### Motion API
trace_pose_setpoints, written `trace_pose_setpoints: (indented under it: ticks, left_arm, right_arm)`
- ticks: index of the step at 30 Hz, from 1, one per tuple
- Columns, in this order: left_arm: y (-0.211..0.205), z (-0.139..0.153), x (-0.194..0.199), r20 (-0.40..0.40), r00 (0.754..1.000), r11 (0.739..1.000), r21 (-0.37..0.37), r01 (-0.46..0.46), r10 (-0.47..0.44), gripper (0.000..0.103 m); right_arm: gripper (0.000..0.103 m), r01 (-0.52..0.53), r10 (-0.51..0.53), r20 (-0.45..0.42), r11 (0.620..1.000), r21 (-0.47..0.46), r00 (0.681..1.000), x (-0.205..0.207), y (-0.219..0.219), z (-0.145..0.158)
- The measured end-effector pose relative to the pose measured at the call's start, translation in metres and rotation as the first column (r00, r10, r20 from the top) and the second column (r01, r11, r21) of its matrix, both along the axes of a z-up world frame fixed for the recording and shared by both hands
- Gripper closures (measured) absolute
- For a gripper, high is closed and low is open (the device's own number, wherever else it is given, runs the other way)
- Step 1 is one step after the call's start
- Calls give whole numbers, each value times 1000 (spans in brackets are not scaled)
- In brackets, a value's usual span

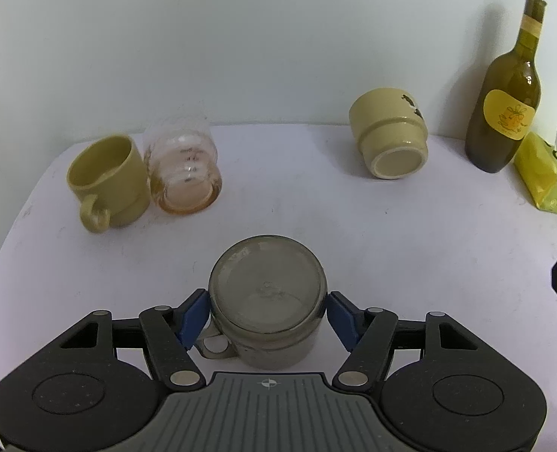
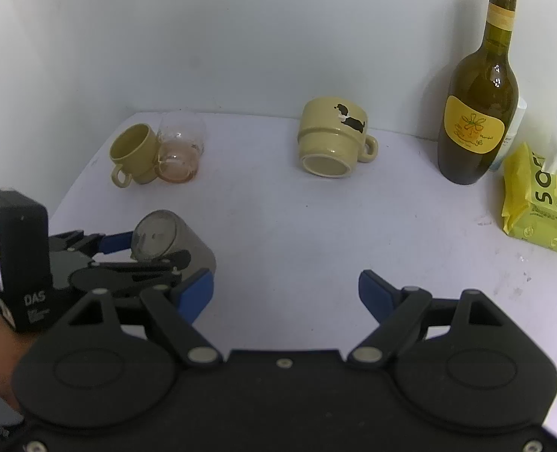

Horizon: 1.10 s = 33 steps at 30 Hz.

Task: Flip cup upright
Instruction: 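Rotate the grey mug with the left gripper so its base faces down, then set the grey mug upright on the table and open the left gripper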

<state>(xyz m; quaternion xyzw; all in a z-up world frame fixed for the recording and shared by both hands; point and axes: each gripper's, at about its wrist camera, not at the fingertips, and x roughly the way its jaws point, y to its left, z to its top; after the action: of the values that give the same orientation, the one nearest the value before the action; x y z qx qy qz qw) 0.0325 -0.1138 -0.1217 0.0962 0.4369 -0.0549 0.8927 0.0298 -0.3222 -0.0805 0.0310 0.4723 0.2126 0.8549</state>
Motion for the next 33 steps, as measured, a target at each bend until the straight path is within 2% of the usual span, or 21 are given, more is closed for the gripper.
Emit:
trace_pose_setpoints:
  ticks: [1, 4, 7, 8, 10, 12, 13, 15, 18, 19, 20, 23, 26, 33]
  left_arm:
    - [1, 0, 1, -4, 1000, 1000, -3, 0, 0, 40]
    - [5, 0, 7, -34, 999, 999, -20, -25, 24, 29]
    - [14, 12, 1, -38, 998, 996, -73, -52, 49, 19]
    - [17, 15, -2, -40, 997, 994, -90, -63, 60, 19]
    - [30, 29, -10, -57, 994, 983, -147, -106, 98, 15]
    - [45, 44, -19, -73, 989, 969, -200, -144, 132, 5]
    - [49, 48, -22, -73, 987, 965, -212, -154, 142, 0]
    - [70, 69, -35, -83, 977, 944, -252, -212, 197, 0]
    - [87, 84, -41, -139, 959, 928, -251, -274, 245, 0]
    - [99, 92, -44, -171, 944, 916, -244, -318, 282, 0]
    - [103, 96, -45, -180, 938, 913, -235, -334, 297, 0]
    - [117, 112, -51, -194, 917, 909, -171, -381, 348, 0]
    - [124, 122, -58, -169, 925, 921, -137, -364, 340, 0]
    - [140, 122, -66, -172, 926, 924, -131, -359, 335, 0]
  right_arm:
    - [20, 0, 0, 0, 1000, 0, 1000, 0, 0, 0]
    - [20, -6, 6, 1, 1000, -1, 1000, -1, 3, 2]
    - [19, -2, 2, 0, 1000, -2, 1000, 0, 6, 4]
    - [19, 0, 0, 1, 1000, 0, 1000, 1, 8, 6]
    - [18, 3, -3, 5, 1000, -3, 1000, 3, 15, 11]
    - [17, 3, -3, -2, 1000, -11, 1000, 6, 26, 21]
    - [13, 3, -3, -2, 1000, -11, 1000, 6, 27, 21]
    - [12, -14, 14, -7, 1000, -17, 1000, 6, 42, 35]
    - [10, -20, 20, 1, 998, -58, 1000, 3, 61, 48]
    - [3, -21, 20, -8, 997, -75, 1000, 3, 68, 50]
    - [0, -21, 19, -21, 996, -90, 1000, 3, 74, 51]
    - [0, -15, 11, -32, 991, -134, 999, -3, 91, 56]
    - [0, -12, 10, -8, 986, -168, 1000, -10, 101, 61]
    - [0, -21, 19, -10, 979, -205, 1000, -28, 130, 66]
